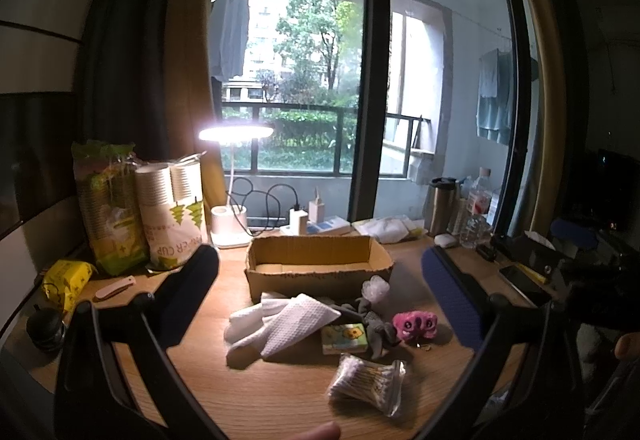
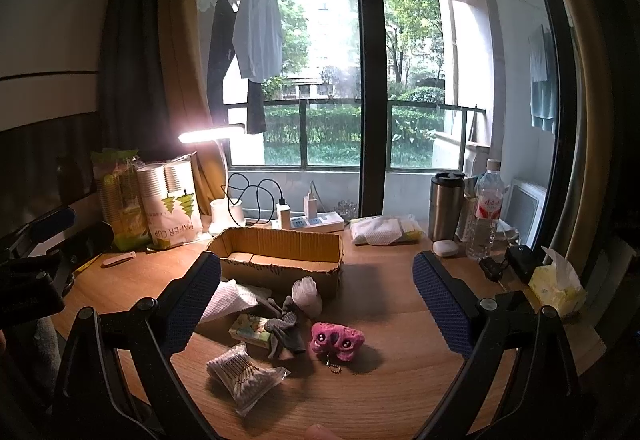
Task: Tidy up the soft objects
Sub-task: 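Grasp the cotton swab bag with the left tool while the right tool grasps the pink plush toy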
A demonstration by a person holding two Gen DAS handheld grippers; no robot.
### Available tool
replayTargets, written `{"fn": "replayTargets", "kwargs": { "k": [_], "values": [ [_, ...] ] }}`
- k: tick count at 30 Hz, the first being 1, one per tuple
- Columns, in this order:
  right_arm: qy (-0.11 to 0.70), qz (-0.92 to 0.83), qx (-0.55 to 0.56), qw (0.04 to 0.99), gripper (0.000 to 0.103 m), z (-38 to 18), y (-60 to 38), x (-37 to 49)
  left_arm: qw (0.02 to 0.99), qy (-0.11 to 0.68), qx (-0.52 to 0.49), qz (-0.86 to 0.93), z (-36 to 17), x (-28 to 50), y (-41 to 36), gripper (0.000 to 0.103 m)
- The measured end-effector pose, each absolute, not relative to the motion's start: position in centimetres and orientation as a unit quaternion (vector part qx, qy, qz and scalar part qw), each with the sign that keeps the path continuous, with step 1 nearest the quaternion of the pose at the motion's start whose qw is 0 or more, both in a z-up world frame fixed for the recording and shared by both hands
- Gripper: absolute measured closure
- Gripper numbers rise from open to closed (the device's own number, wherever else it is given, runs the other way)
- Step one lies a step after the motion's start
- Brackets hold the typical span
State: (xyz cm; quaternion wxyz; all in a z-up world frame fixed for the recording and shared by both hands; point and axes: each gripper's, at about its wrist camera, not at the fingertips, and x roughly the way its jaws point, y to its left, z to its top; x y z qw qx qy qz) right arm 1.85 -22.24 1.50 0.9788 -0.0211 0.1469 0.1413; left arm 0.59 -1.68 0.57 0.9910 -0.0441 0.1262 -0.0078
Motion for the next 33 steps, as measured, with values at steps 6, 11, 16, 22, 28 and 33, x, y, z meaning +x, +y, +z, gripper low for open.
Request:
{"fn": "replayTargets", "kwargs": {
  "k": [6,11,16,22,28,33],
  "values": [
    [0.164,0.137,-0.012,0.977,0.005,0.3,-22.9,3.0,0.986,0.161,-0.038,-0.018,-1.2,2.3,-2.5,0.001],
    [0.193,0.129,-0.002,0.973,0.005,-1.7,-23.7,4.8,0.978,0.203,-0.034,-0.026,-3.6,4.5,-3.2,0.001],
    [0.225,0.123,0.01,0.967,0.005,-4.0,-24.6,6.8,0.967,0.252,-0.025,-0.038,-6.5,6.7,-4.2,0.001],
    [0.255,0.115,0.017,0.96,0.005,-6.2,-25.3,8.9,0.952,0.3,-0.019,-0.052,-9.7,9.1,-5.1,0.001],
    [0.285,0.112,0.028,0.951,0.005,-8.6,-25.8,11.3,0.935,0.349,-0.009,-0.062,-12.7,11.1,-5.9,0.001],
    [0.304,0.112,0.031,0.946,0.005,-10.2,-26.1,12.7,0.92,0.385,-0.007,-0.074,-15.0,12.6,-6.7,0.001]
  ]
}}
